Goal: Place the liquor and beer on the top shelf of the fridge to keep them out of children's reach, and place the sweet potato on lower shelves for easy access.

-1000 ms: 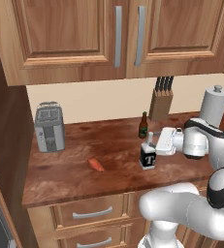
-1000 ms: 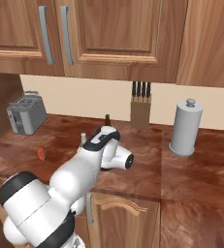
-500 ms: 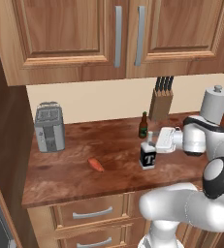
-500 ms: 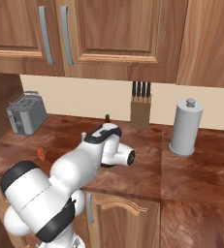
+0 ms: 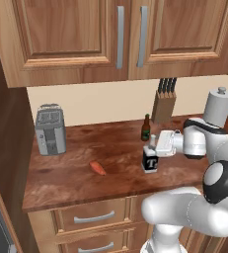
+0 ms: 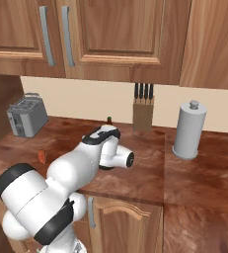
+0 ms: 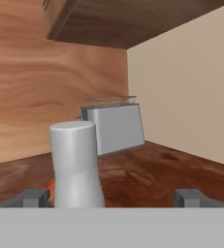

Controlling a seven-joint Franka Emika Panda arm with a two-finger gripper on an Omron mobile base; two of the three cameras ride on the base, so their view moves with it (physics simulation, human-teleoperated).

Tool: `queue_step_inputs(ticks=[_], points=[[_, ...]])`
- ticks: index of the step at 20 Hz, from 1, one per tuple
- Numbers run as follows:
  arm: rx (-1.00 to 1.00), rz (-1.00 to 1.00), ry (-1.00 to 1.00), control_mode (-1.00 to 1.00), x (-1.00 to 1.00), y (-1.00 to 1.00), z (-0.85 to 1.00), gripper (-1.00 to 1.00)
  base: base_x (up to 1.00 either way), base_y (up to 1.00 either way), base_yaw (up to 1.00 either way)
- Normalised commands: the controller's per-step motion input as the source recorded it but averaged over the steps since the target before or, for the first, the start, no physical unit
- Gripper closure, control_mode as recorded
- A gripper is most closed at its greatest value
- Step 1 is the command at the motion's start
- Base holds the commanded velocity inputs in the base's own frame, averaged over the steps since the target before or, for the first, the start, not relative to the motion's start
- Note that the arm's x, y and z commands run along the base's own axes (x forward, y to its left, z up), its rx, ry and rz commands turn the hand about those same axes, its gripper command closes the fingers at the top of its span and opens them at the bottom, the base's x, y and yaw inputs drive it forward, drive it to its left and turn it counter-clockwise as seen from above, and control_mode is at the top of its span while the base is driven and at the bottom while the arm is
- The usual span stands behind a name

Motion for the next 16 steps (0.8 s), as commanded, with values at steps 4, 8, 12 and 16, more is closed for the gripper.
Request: queue_step_inputs(ticks=[4,8,12,16], points=[[0.0,0.0,0.0,-1.0,-0.06,0.16,0.0,-1.0,0.0,0.0,0.0],[0.0,0.0,0.01,-1.0,-0.01,0.18,0.0,-1.0,0.0,0.0,0.0],[0.0,0.0,0.05,-1.0,0.0,0.24,-0.01,-1.0,0.0,0.0,0.0],[0.0,0.0,0.06,-1.0,0.0,0.18,-0.01,1.0,0.0,0.0,0.0]])
